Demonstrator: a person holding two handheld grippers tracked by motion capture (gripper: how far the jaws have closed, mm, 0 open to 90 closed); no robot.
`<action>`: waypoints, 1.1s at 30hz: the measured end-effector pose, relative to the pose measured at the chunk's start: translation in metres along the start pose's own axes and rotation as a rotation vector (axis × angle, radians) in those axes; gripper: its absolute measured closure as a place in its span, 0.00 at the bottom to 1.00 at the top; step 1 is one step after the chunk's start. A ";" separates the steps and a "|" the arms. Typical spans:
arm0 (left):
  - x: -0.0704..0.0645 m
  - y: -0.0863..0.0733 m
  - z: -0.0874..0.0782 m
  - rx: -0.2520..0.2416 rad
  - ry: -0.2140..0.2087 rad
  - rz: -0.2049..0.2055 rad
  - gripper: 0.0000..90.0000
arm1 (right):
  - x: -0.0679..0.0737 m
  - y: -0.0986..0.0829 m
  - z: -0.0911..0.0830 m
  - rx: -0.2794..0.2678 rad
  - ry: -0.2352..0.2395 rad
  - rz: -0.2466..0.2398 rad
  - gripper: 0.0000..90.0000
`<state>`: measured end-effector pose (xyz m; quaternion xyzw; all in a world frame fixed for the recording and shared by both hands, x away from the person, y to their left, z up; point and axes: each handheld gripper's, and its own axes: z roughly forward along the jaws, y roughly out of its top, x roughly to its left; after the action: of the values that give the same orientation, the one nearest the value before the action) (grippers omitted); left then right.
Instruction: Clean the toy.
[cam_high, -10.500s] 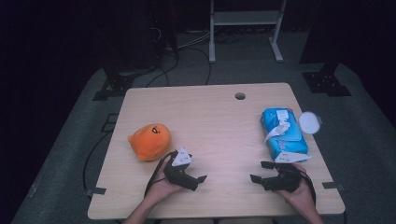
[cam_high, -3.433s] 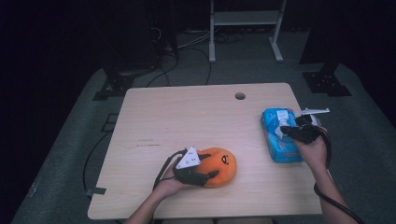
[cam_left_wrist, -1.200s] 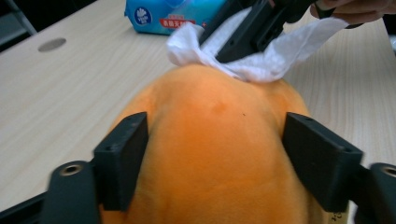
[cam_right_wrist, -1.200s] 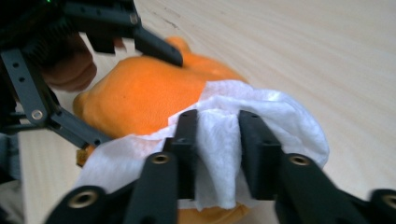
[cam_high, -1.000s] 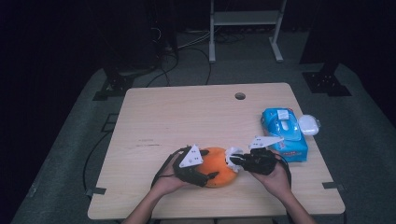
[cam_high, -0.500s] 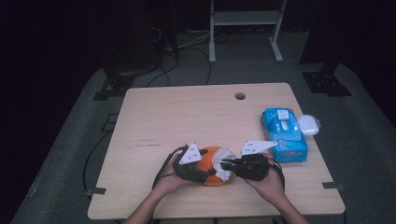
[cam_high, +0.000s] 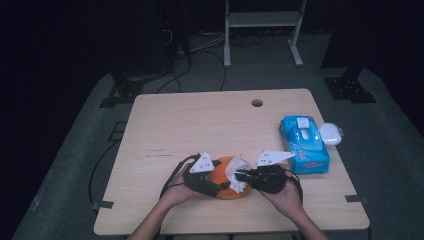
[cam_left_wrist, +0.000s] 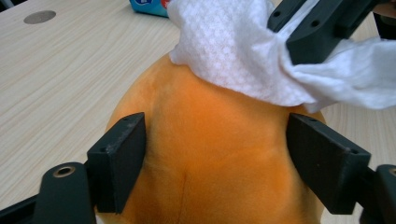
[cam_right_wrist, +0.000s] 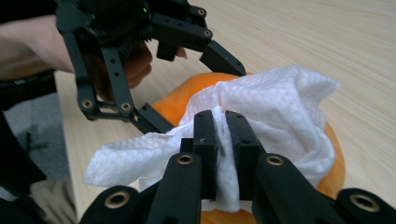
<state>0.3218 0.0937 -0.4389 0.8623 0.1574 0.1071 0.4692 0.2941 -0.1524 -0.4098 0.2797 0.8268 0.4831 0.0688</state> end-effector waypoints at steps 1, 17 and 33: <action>0.002 -0.001 -0.001 -0.001 -0.001 -0.006 0.25 | -0.001 -0.001 0.002 0.004 -0.006 -0.004 0.92; 0.003 0.000 -0.009 0.020 -0.024 0.000 0.34 | -0.014 -0.012 -0.011 -0.002 -0.073 0.032 0.92; 0.012 -0.006 -0.006 -0.002 -0.010 -0.072 0.36 | -0.014 -0.017 -0.012 0.042 -0.109 -0.015 0.92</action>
<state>0.3297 0.1057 -0.4404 0.8562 0.1857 0.0860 0.4743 0.2945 -0.1754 -0.4206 0.3009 0.8338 0.4492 0.1113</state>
